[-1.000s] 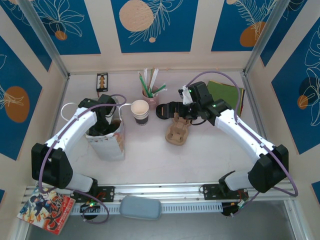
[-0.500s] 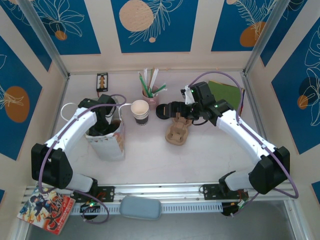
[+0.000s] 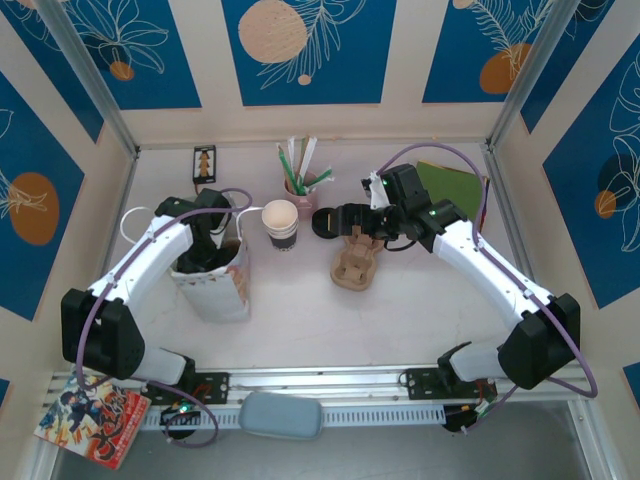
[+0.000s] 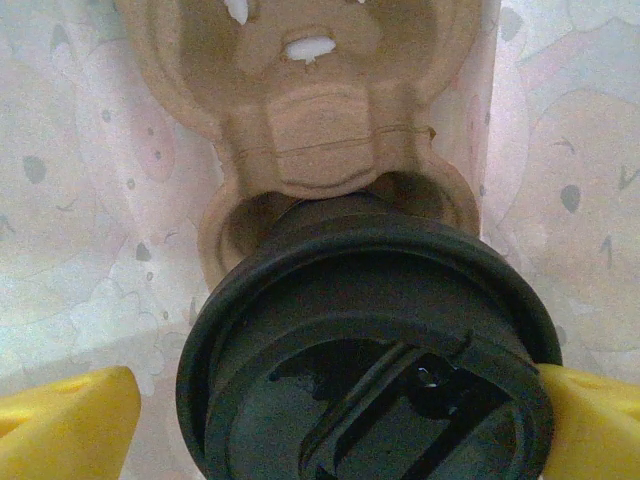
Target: Pack the takeout coffee
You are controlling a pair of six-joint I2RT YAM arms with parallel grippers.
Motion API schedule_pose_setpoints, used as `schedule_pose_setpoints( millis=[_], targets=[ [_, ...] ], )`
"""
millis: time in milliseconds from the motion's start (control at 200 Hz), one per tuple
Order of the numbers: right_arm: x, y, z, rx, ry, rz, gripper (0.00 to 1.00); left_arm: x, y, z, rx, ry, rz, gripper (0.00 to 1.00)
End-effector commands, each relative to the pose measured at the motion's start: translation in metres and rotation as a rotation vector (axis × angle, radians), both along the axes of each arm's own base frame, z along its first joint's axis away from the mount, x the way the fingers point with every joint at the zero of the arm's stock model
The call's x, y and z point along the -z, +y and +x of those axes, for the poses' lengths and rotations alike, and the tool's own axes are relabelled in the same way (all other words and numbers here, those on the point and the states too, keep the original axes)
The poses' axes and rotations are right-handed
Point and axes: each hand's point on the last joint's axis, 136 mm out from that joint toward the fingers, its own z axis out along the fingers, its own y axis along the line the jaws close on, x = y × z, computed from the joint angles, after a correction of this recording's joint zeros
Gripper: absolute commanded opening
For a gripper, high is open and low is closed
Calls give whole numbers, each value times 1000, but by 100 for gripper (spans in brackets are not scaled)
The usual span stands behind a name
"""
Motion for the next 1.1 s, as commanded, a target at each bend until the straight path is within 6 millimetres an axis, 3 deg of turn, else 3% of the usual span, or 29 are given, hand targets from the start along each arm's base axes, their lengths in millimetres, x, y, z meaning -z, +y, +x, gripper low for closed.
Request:
schedule_pose_setpoints(
  millis=[0,1095],
  targets=[
    [-3,-3,-5,8,4,15,99,-13,5,-1,-30,-17,-5,97],
    [-4,2,-2,-3,6,26,99,-23,3,1,-29,-30,-16,97]
  ],
)
